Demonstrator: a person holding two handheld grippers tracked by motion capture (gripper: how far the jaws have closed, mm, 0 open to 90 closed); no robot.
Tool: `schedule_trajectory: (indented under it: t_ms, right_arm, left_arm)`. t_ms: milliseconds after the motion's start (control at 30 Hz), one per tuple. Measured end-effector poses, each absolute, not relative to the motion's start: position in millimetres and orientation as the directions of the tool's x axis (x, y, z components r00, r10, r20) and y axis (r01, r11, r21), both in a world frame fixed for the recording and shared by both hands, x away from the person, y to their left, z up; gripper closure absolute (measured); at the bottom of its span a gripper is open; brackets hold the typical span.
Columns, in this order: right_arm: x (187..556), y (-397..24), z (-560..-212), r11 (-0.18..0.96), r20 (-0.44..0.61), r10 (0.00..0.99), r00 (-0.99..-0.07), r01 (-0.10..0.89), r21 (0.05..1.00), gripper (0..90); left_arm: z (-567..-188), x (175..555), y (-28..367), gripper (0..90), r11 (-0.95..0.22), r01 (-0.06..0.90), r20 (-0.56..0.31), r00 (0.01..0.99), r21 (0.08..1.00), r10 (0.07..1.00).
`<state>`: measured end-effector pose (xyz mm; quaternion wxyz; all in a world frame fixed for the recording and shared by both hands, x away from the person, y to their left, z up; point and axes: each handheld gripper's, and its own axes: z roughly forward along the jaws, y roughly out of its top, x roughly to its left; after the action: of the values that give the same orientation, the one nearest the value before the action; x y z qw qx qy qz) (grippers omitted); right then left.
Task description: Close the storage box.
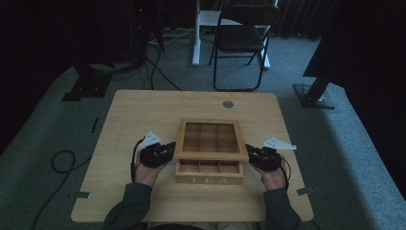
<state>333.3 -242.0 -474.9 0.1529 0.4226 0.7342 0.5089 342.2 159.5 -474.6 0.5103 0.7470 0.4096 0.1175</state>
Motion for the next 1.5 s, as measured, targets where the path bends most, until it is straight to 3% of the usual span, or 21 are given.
schedule_trajectory:
  t_ms: [1500]
  right_arm:
    - [331, -243, -494, 0.142, 0.21, 0.785, -0.583, 0.499, 0.855, 70.8]
  left_arm:
    - [-496, 338, 161, 68.2, -0.14, 0.534, -0.268, 0.613, 0.834, 0.743]
